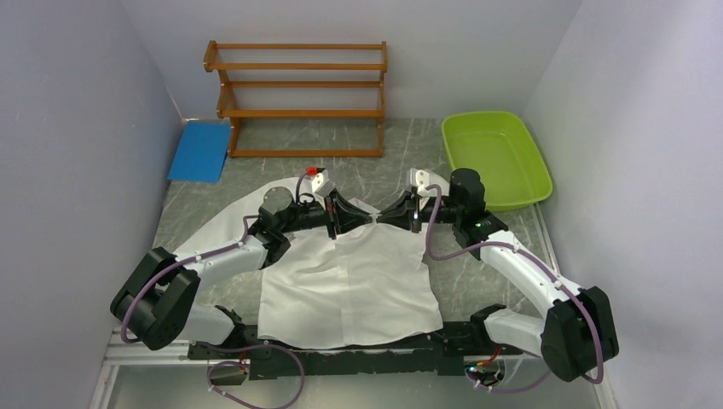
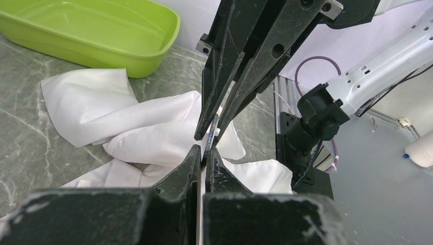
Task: Pin the brooch onto the clothing
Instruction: Pin the brooch to the clothes.
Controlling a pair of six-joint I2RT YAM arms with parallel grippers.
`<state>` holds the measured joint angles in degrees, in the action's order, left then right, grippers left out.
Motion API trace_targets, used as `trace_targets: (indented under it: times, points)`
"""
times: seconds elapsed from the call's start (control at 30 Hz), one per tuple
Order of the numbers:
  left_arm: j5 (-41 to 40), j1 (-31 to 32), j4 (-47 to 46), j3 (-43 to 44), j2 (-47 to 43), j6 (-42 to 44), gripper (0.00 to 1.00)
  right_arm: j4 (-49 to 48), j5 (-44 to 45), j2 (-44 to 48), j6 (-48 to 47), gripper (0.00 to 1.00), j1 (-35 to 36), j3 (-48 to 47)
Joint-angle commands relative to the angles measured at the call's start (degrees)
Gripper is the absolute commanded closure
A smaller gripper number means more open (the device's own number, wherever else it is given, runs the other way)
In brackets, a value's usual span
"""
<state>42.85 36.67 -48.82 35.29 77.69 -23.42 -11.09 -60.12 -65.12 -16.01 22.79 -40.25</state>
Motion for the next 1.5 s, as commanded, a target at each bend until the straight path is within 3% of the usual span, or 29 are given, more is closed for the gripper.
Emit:
trace_targets:
  times: [0.0,0.2,0.33,0.43,0.47,0.5,0.63,0.77,0.83,0.97,1.2,1.27,1.33,1.4,1.47]
  points:
    - [1.80,0.81,-3.55,1.34,-2.77,-1.18,0.97,-1.78,4.22,-0.25,-1.11,1.00,-0.13,-2.03]
    - [-0.48,0.81,-3.81,-0.04,-3.32,-1.41,0.97,-7.31,2.16,2.14,-1.14,1.00,-0.20,1.47]
    - [-1.73,0.84,-3.06,-0.56,-3.88,-0.74,0.97,-10.94,-0.98,4.14,-1.10,0.64,-0.24,3.49]
    - [-2.42,0.82,-0.62,-0.20,-4.77,1.46,0.97,-17.48,-0.03,6.34,2.35,0.28,-0.26,6.04]
    - [-2.86,0.81,0.97,0.20,-5.05,2.74,0.97,-19.24,0.97,7.10,3.91,0.06,-0.24,6.83]
    - [-3.42,0.85,2.76,0.59,-5.36,4.17,0.97,-20.41,2.20,7.78,4.72,0.01,-0.20,7.36]
    - [-6.26,1.21,14.67,3.12,-6.52,14.81,0.97,-20.32,6.08,9.81,6.14,0.00,-0.34,7.55]
    - [-10.29,3.74,24.00,4.41,-7.61,34.74,0.97,-21.82,15.68,11.06,14.29,0.00,-0.50,7.80]
    - [-11.92,5.49,24.41,2.87,-8.57,45.59,0.97,-22.90,22.64,10.63,25.54,0.00,-0.98,7.03]
    - [-12.45,6.42,20.06,-1.04,-10.10,59.54,0.97,-11.31,28.92,9.03,29.69,0.00,-1.21,1.46]
    - [-17.06,13.61,27.12,-4.47,-12.25,90.38,0.98,-4.46,43.18,9.88,38.85,0.00,-1.60,1.19]
    - [-20.61,16.29,27.22,-5.45,-13.20,96.44,0.85,-2.89,45.13,9.93,40.61,0.00,-1.81,1.53]
    - [-25.26,18.53,23.99,-7.11,-14.11,100.65,0.59,-1.71,45.08,9.42,41.25,0.00,-2.19,1.54]
    - [-28.65,19.82,20.09,-8.41,-15.00,101.82,0.07,-0.45,44.47,8.72,41.59,0.00,-2.57,1.15]
    - [-31.10,20.20,17.53,-8.82,-16.47,99.17,0.04,0.72,43.64,7.81,41.79,0.00,-3.01,0.54]
